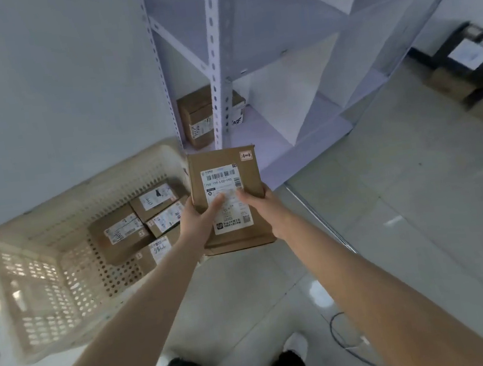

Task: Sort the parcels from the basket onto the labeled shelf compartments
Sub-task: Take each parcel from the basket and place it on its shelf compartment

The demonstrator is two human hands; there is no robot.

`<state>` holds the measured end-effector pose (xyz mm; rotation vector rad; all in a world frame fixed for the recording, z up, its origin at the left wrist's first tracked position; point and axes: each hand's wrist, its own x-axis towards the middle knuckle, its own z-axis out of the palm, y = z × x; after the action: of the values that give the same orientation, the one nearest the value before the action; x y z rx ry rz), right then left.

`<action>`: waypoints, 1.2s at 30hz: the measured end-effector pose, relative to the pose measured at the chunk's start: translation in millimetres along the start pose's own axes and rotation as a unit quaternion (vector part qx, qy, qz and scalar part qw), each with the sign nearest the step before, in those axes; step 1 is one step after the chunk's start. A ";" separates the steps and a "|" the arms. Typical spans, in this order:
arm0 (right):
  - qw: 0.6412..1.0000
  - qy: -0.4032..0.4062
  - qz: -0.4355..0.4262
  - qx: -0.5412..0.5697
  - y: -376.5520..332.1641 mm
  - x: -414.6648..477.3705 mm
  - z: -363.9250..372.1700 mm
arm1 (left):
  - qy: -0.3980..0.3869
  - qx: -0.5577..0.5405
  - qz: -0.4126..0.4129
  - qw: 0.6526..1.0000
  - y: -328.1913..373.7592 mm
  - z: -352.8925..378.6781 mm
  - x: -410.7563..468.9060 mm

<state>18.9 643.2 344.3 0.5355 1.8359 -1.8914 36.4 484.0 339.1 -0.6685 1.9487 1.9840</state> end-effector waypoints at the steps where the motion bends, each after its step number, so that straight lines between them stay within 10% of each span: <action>1: 1.000 0.002 -0.002 0.002 2.2 -3.5 -24.9 | -0.006 0.000 -0.003 1.000 -4.0 24.2 -3.2; 14: 0.994 0.030 -0.097 0.030 -69.1 -32.7 -243.7 | -0.041 0.032 0.096 0.994 62.5 243.1 -33.6; 36: 0.913 -0.117 -0.383 -0.071 -331.9 33.6 -160.1 | 0.057 -0.058 0.408 0.909 297.8 183.9 24.6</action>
<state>-201.6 806.4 592.7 -0.5343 2.1669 -2.1149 -158.6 648.4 580.1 0.0642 2.4549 2.5679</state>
